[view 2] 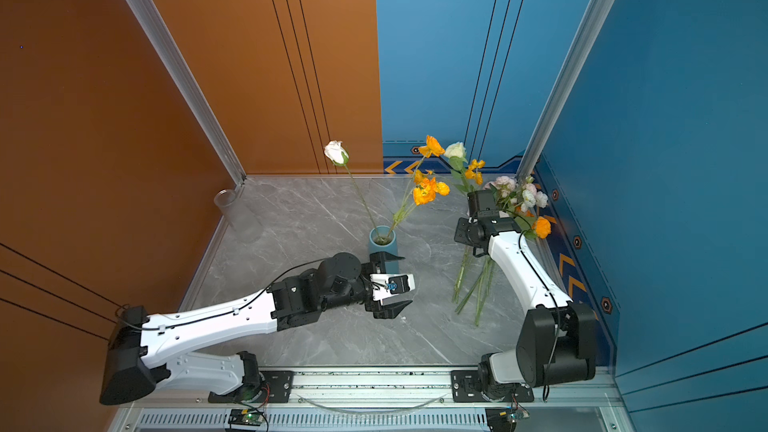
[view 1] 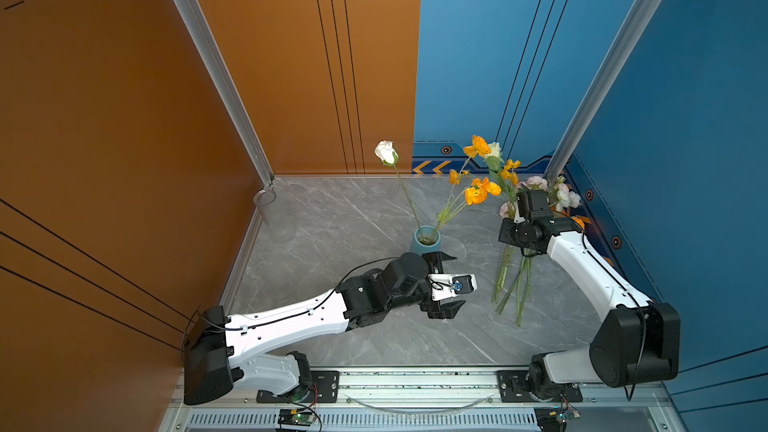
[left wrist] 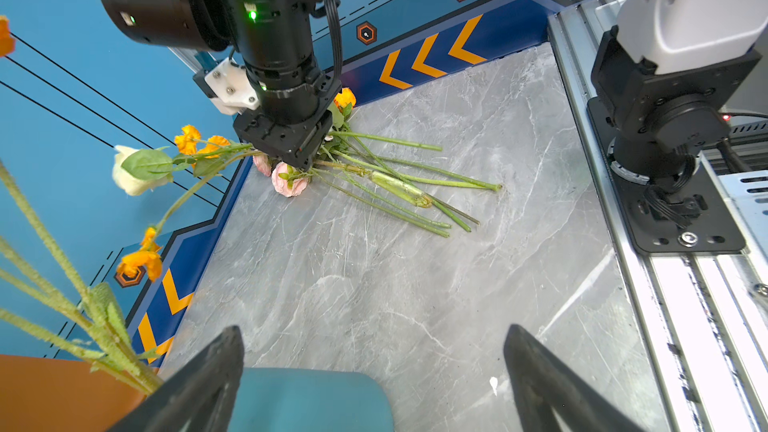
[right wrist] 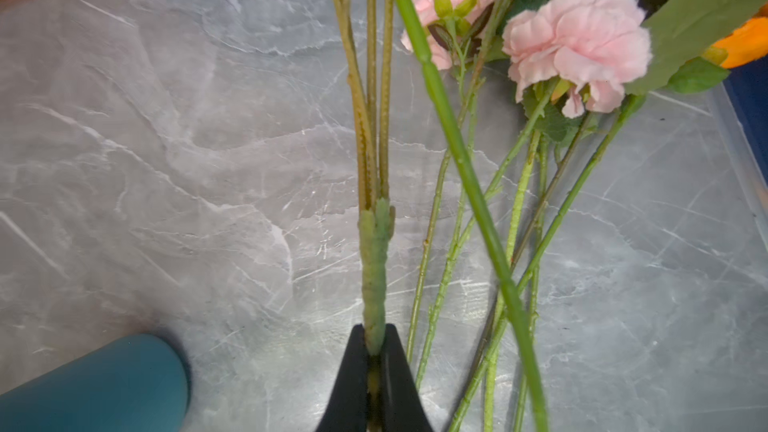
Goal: Arrange the flowers into the vase
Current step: 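Pinch the orange poppy stems in the pile with the right gripper, then lift the orange poppies high and carry them toward the teal vase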
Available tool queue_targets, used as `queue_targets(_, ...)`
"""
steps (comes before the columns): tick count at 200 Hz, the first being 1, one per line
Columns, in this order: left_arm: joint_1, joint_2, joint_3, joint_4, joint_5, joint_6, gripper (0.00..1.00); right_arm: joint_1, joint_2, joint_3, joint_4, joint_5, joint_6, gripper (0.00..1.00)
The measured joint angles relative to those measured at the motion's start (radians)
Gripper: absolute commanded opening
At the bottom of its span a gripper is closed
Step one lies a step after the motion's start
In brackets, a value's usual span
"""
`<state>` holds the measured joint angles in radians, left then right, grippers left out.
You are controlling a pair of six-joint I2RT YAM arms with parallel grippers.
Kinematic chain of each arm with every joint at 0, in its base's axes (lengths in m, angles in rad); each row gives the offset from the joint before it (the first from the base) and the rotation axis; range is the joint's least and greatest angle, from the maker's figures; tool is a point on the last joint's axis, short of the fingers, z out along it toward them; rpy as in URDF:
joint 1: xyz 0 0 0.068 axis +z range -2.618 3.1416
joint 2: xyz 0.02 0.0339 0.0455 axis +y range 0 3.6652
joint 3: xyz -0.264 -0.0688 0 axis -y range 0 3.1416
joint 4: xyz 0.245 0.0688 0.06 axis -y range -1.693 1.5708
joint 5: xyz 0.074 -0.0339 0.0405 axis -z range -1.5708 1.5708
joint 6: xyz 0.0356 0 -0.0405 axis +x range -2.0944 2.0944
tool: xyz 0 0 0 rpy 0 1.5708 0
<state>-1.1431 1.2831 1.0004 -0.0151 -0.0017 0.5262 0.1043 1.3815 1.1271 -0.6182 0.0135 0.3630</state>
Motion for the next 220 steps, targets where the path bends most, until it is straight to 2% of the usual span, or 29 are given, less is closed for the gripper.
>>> queue_targets(23, -0.002, -0.004, 0.000, 0.000, -0.003, 0.005, 0.98, -0.026, -0.085, -0.023, 0.012, -0.051, 0.003, 0.00)
queue_targets(44, -0.003, -0.008, 0.000, 0.000, -0.006, 0.007, 0.98, -0.084, -0.115, -0.042, 0.032, -0.149, 0.021, 0.00)
queue_targets(62, -0.003, -0.008, 0.000, 0.000, -0.007, 0.008, 0.98, -0.148, -0.081, -0.089, 0.100, -0.280, 0.065, 0.00)
queue_targets(82, -0.004, -0.008, 0.000, 0.000, -0.010, 0.008, 0.98, -0.221, -0.006, -0.223, 0.272, -0.476, 0.183, 0.00)
queue_targets(109, -0.004, -0.008, 0.000, 0.000, -0.016, 0.008, 0.98, -0.238, 0.072, -0.291, 0.343, -0.601, 0.272, 0.00)
queue_targets(135, -0.004, -0.008, 0.000, 0.000, -0.018, 0.008, 0.98, -0.242, 0.030, -0.333, 0.637, -0.743, 0.453, 0.00)
queue_targets(181, -0.004, -0.008, 0.000, 0.000, -0.018, 0.011, 0.98, -0.268, -0.045, -0.307, 0.931, -0.850, 0.648, 0.00)
queue_targets(202, -0.004, -0.008, 0.000, 0.000, -0.018, 0.013, 0.98, -0.297, -0.026, -0.339, 1.249, -0.874, 0.874, 0.00)
queue_targets(220, -0.004, -0.008, 0.000, 0.000, -0.018, 0.016, 0.98, -0.320, 0.062, -0.355, 1.574, -0.877, 1.112, 0.00)
